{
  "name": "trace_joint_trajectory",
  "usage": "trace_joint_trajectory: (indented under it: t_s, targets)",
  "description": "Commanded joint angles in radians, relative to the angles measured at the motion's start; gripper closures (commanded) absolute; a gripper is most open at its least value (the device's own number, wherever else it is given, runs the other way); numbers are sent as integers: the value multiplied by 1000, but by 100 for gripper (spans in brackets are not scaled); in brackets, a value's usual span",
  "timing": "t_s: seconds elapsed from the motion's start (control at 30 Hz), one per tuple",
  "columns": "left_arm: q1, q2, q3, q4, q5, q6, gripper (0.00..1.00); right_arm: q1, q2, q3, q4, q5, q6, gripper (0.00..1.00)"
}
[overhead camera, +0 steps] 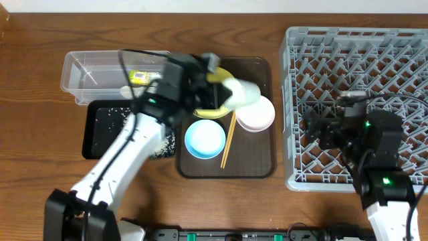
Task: Sort waste into correct bins and load items into the dishwasher rack
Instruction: 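Grasp the white cup with the right gripper and lift it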
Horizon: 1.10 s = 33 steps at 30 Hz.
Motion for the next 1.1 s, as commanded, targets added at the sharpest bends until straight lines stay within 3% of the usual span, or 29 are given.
trace_joint_trajectory:
  t_s: [0.0, 0.2, 0.53, 0.73, 0.93, 1.07]
  targets:
    - [45, 55, 3, 90, 375, -192, 94, 17, 66, 16, 18, -350, -82, 1]
    - [31, 121, 3, 132, 488, -270, 94, 17, 207, 16, 67, -650, -211, 1]
    - [-37, 133, 3, 132, 524, -293, 94, 18, 394, 16, 383, -978, -193, 1]
    - [-68, 133, 3, 132, 524, -301, 94, 49, 411, 16, 538, -1009, -119, 1]
    - [-90, 133, 3, 133, 524, -319, 94, 92, 411, 16, 658, -1032, -50, 15]
    - [-91, 133, 3, 132, 532, -319, 94, 95, 411, 16, 679, -1032, -50, 17]
